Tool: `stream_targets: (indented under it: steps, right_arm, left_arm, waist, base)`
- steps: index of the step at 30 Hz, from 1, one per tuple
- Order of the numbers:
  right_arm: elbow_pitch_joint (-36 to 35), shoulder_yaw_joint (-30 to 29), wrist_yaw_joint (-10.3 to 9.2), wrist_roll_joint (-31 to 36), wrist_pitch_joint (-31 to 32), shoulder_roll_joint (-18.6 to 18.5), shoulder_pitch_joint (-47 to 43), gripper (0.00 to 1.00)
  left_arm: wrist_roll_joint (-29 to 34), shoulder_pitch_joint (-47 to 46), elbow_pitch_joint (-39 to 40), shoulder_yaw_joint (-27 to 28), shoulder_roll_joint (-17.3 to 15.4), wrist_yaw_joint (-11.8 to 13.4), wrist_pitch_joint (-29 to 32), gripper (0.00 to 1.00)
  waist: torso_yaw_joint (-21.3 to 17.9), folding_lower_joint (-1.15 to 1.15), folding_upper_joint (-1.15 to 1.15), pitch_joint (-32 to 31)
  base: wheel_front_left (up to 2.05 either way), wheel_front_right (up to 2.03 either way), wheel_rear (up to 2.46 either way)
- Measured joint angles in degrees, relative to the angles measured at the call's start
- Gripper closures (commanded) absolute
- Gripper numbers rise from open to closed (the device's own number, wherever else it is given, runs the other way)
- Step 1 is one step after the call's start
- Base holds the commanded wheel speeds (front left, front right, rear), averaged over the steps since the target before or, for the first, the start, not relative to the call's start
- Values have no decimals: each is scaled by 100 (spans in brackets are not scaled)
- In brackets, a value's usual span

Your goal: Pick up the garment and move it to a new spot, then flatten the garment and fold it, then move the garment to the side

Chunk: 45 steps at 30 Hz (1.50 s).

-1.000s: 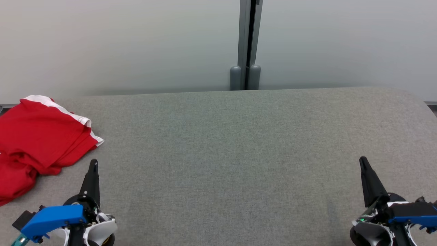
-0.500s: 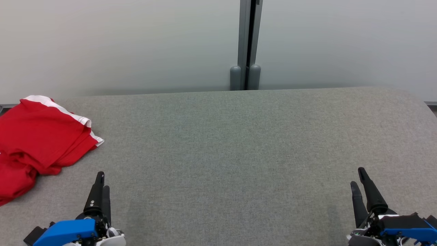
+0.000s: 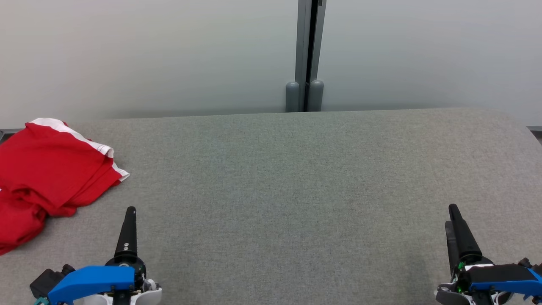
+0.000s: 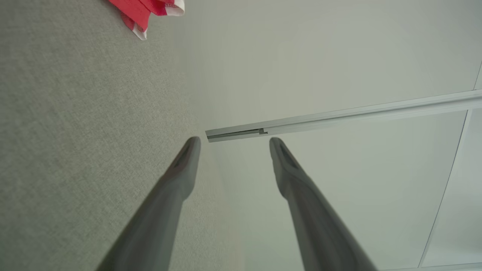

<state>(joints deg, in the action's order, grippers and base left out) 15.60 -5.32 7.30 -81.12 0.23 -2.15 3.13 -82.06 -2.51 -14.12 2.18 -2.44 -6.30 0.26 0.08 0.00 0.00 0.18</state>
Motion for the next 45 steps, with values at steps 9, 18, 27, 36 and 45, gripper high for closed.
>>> stream_targets:
  steps: [9, 18, 27, 36, 45]
  right_arm:
    - [-230, 116, 0, 998, -190, -2, -25, 0]
    - [-390, 144, 0, 2005, -381, -5, -109, 0]
    - [-527, 298, 0, 3275, -538, -9, -157, 0]
    - [-533, 432, 1, 4290, -694, -14, -211, 0]
    - [-487, 478, 3, 5199, -839, -18, -219, 0]
  left_arm:
    - [1144, -3, 288, -346, -1, 282, -197, 0]
    - [2364, -2, 383, -655, -10, 485, -382, 0]
    - [3478, 3, 393, -867, -12, 634, -545, 0]
    - [4288, 7, 297, -1025, -15, 737, -695, 0]
    - [4966, 27, 99, -1073, -19, 828, -851, 0]
  waist:
    - [7, 0, 0, 4]
    - [14, 0, 0, 3]
    - [20, 0, 0, 2]
    - [18, 0, 0, 5]
    - [18, 0, 0, -11]
  base:
    - [0, 0, 0]
    - [0, 0, 0]
    - [0, 0, 0]
    - [0, 0, 0]
    - [0, 0, 0]
